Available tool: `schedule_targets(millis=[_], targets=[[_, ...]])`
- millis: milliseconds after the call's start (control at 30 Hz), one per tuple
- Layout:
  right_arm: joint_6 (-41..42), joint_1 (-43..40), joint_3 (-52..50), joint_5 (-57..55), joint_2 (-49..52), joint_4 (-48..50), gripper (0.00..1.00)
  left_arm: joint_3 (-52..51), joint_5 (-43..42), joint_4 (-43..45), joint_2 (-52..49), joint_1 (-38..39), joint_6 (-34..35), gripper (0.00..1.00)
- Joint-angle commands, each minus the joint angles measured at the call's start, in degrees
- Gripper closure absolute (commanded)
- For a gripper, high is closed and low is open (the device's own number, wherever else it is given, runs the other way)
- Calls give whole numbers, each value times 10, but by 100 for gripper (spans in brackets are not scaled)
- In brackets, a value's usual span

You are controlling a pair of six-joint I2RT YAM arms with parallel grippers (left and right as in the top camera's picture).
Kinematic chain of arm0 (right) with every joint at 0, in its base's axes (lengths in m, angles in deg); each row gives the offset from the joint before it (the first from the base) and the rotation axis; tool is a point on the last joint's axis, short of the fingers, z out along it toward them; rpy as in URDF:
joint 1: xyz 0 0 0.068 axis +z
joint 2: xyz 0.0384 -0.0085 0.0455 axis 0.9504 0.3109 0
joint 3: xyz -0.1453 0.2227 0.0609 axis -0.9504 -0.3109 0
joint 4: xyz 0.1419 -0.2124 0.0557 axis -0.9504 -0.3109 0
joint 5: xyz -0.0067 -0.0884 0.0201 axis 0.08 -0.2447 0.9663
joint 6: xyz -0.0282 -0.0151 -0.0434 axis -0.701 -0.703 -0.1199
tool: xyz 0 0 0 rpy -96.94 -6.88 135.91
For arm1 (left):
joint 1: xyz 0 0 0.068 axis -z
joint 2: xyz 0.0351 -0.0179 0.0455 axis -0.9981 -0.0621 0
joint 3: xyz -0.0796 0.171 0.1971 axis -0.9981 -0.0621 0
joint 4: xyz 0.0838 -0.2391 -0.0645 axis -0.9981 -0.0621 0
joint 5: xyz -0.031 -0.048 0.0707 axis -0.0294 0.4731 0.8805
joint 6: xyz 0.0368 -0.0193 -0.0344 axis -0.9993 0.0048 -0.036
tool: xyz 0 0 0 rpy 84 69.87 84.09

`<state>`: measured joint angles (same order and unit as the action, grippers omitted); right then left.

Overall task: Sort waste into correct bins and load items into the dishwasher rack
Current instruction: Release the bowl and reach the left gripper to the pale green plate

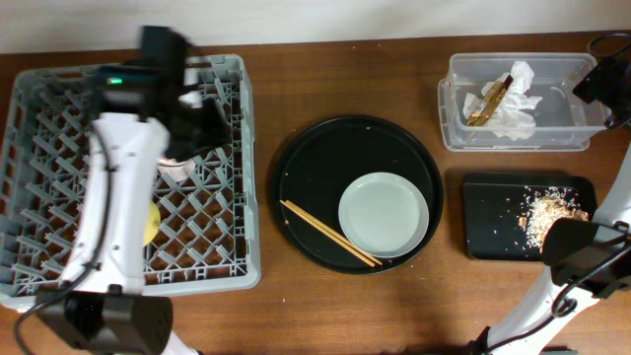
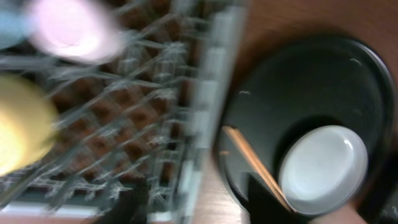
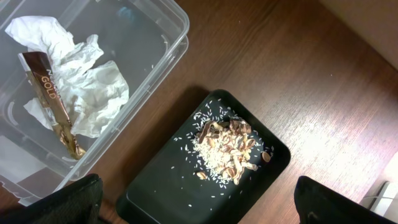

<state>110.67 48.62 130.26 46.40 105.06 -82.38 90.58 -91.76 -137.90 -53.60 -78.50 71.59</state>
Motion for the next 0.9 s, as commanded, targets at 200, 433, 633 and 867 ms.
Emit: schedule_targets(millis=[200,433,633,867], targets=[[5,0,0,-7,2,-2,1,-8,32,118,-88,220,-3,22],[5,0,0,-7,2,-2,1,-8,110,189,-173,316,-47,22],[5,0,0,-7,2,-2,2,-8,112,189,-233,304,-37,30],[5,0,0,-7,2,-2,1,-8,86,173,-287,303,-35,51]])
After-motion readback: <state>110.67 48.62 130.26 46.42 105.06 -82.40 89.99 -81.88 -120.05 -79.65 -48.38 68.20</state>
